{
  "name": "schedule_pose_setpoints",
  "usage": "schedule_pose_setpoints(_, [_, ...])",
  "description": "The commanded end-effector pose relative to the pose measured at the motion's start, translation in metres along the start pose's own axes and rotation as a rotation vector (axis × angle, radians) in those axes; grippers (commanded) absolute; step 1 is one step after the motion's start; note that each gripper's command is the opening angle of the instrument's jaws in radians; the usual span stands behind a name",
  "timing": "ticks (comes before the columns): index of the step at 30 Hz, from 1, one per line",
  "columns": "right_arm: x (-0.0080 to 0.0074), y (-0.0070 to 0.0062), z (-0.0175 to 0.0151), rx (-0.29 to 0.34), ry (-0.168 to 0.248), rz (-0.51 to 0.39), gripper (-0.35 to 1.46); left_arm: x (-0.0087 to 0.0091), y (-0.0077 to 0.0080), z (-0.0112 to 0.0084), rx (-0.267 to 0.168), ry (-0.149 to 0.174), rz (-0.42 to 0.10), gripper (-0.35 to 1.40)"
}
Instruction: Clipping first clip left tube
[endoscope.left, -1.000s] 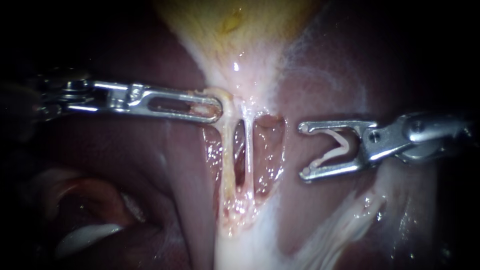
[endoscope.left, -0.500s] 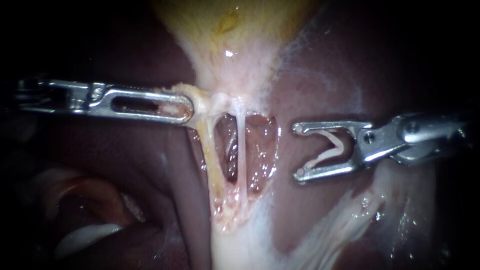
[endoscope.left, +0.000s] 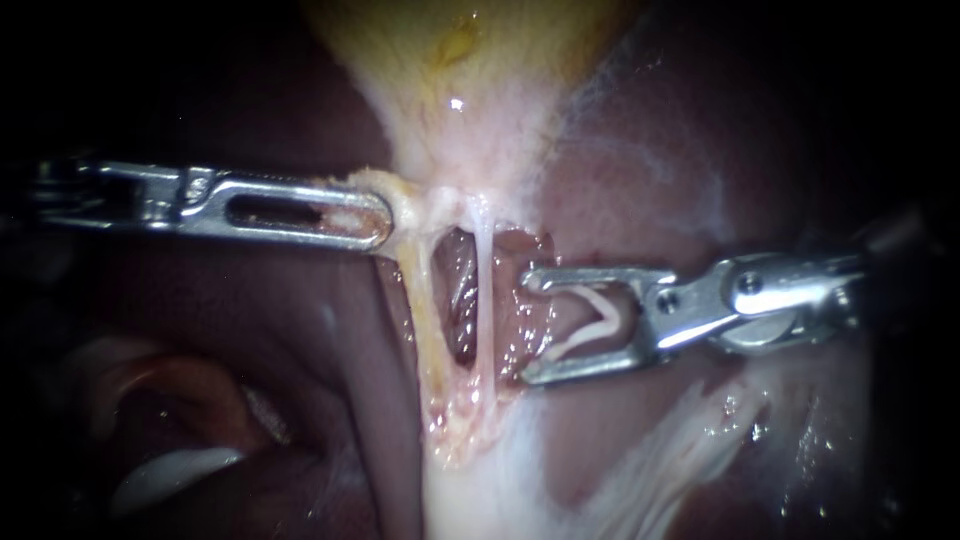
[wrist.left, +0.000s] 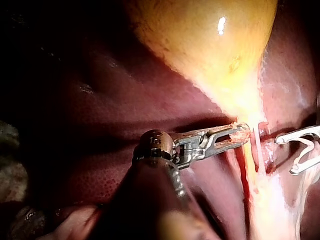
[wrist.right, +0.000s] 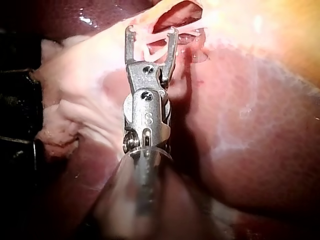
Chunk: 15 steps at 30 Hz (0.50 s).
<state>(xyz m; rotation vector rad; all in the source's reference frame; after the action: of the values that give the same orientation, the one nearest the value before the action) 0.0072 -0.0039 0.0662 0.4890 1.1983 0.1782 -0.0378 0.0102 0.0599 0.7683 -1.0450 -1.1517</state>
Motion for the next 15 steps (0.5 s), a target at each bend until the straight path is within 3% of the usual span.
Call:
schedule_pose_setpoints(1, [-0.0001, 0.0000, 0.0004, 0.002, 0.000, 0.004, 0.50, 0.0000, 0.0000, 0.0000, -0.001, 0.000, 0.000, -0.35])
schedule_pose_setpoints(15, [-0.0020, -0.0001, 0.0055, 0.018, -0.001, 0.042, 0.50, 0.0000, -0.0004, 0.0003, -0.002, -0.001, 0.000, -0.35])
